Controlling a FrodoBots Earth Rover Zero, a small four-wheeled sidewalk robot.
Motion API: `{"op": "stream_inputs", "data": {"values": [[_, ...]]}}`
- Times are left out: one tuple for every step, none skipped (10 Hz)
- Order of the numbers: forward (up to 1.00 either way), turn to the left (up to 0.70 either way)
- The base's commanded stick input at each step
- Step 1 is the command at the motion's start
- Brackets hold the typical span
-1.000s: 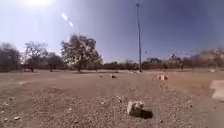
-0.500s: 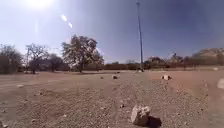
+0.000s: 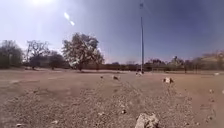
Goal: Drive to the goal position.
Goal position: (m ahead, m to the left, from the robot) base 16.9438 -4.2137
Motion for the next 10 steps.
{"op": "stream_inputs", "data": {"values": [[0.5, 0.5], [0.5, 0.5], [0.5, 0.5], [0.5, 0.5], [0.5, 0.5], [0.0, 0.0], [0.0, 0.0], [-0.06, 0.0], [-0.3, 0.0], [-0.5, 0.0]]}}
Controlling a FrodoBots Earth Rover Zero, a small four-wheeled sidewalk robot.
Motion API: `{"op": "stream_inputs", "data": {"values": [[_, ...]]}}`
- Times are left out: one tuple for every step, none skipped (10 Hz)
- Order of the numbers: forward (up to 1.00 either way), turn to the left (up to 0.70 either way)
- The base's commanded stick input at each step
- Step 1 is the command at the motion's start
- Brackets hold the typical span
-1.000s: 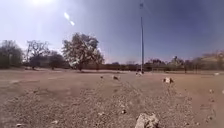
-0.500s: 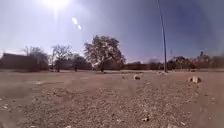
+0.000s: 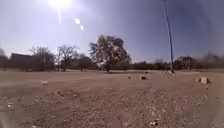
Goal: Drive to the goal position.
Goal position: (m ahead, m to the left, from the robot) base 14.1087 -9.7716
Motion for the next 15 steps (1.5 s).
{"op": "stream_inputs", "data": {"values": [[-0.5, 0.0], [-0.5, 0.0], [-0.5, 0.0], [-0.5, 0.0], [-0.39, 0.0], [-0.16, 0.0], [0.0, 0.0], [0.0, 0.0], [0.0, 0.0], [0.0, 0.0], [0.5, 0.0], [0.5, 0.0], [0.5, 0.0], [0.5, 0.0], [0.5, 0.0]]}}
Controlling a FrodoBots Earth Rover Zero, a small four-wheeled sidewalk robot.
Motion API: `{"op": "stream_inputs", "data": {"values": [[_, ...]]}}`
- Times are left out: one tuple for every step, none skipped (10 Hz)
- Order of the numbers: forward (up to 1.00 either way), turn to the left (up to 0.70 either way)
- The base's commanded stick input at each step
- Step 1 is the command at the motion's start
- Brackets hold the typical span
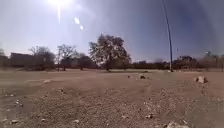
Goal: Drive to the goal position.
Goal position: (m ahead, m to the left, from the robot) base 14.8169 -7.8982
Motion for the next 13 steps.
{"op": "stream_inputs", "data": {"values": [[0.5, 0.0], [0.5, 0.0], [0.5, 0.0], [0.5, 0.0], [0.5, 0.0], [0.5, 0.0], [0.5, 0.0], [0.5, 0.0], [0.5, 0.0], [0.5, 0.0], [0.5, 0.0], [0.5, 0.0], [0.5, 0.0]]}}
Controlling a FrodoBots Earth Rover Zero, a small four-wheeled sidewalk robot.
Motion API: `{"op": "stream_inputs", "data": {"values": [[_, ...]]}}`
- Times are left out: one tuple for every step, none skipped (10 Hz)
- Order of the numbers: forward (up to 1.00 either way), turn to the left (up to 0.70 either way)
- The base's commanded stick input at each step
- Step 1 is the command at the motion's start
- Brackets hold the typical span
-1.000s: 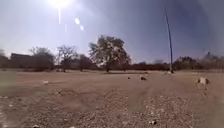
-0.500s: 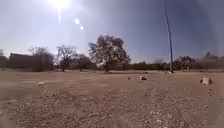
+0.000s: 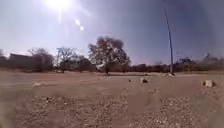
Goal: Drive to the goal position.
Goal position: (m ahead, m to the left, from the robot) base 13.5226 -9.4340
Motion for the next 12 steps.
{"op": "stream_inputs", "data": {"values": [[0.5, -0.1], [0.5, -0.33], [0.5, -0.5], [0.5, -0.5], [0.5, -0.5], [0.5, -0.5], [0.5, -0.5], [0.5, -0.31], [0.5, -0.08], [0.5, 0.0], [0.5, 0.0], [0.5, 0.0]]}}
